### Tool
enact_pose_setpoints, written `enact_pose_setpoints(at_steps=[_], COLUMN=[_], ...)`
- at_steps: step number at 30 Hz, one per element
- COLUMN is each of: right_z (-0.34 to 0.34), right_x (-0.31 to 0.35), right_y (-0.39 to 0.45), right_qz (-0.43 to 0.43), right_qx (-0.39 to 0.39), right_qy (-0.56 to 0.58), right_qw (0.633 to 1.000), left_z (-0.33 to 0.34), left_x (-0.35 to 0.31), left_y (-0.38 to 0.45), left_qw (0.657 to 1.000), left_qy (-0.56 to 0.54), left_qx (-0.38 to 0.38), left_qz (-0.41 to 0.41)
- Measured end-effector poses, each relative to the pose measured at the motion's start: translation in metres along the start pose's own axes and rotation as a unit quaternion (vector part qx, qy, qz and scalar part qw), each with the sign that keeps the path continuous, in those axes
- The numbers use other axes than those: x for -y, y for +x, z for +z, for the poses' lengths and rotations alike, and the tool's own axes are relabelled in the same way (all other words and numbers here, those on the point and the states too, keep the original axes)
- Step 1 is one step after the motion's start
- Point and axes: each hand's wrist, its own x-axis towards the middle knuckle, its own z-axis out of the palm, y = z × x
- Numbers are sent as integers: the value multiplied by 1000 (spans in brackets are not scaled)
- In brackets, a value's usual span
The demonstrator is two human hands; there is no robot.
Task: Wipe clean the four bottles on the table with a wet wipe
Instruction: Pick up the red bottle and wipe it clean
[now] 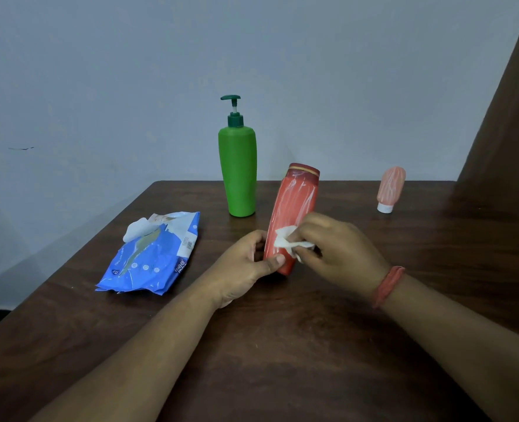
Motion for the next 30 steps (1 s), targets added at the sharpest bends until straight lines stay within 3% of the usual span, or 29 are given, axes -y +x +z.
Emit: enact_pose_setpoints(at_steps=[2, 5, 9, 13, 16, 20, 23, 26, 30], right_z=[-2, -6, -1, 0, 1, -3, -2, -8, -4], right_x=[-5, -13, -11, -14, -12, -15, -13, -22, -13], right_y=[-8, -19, -23, -21, -25, -26, -29, -27, -30], right_qz=[-5, 44, -33, 46, -31, 17, -20, 49, -40], right_qx=[5, -63, 4, -82, -35, -104, -81, -142, -69], right_qy=[12, 10, 5, 47, -4, 24, 4, 26, 7], right_qw=[1000, 997, 999, 995, 999, 994, 996, 988, 997], left_z=[1, 2, 4, 6, 8, 11, 14, 14, 14], left_x=[1, 0, 1, -3, -4, -5, -5, -5, -4], left_y=[0, 1, 0, -2, -3, -5, -6, -5, -5], left_qw=[1000, 998, 998, 998, 998, 999, 999, 999, 999], left_qy=[24, 53, 50, 63, 63, 21, 9, 15, 15], left_qx=[9, 21, 21, 22, 22, 22, 30, 33, 37], left_qz=[2, 7, 16, 14, 15, 12, 9, 8, 4])
